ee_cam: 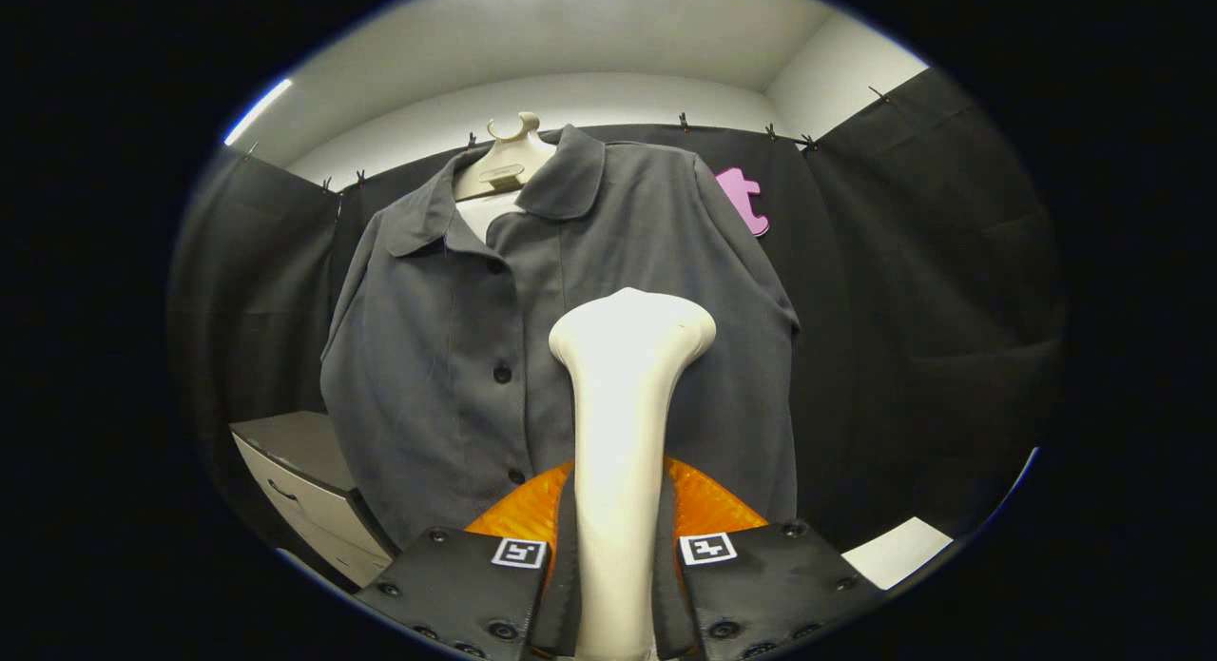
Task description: Iron the clothes twice with a garment steamer, once on the left side and once on the right side.
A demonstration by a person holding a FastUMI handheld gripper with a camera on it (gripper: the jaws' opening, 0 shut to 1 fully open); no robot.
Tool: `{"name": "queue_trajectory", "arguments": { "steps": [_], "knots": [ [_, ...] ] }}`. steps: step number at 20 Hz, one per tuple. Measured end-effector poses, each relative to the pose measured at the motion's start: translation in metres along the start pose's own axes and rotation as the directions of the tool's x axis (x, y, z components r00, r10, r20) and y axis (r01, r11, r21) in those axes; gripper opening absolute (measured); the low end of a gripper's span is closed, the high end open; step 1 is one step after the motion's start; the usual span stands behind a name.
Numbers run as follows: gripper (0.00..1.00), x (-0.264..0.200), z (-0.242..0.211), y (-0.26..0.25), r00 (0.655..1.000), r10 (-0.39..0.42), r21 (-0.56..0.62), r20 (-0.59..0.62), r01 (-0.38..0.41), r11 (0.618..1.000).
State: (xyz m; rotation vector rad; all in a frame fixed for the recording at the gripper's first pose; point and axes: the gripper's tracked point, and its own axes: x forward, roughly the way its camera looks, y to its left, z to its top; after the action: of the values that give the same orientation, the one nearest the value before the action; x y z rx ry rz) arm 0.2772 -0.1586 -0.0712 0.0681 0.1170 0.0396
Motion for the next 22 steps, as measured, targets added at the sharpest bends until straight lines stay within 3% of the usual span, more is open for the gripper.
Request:
{"name": "queue_trajectory", "arguments": {
  "steps": [22],
  "knots": [
    [0.37, -0.047, -0.124, -0.003, 0.982, -0.008, 0.094, -0.187, 0.026, 0.995]
  ]
}}
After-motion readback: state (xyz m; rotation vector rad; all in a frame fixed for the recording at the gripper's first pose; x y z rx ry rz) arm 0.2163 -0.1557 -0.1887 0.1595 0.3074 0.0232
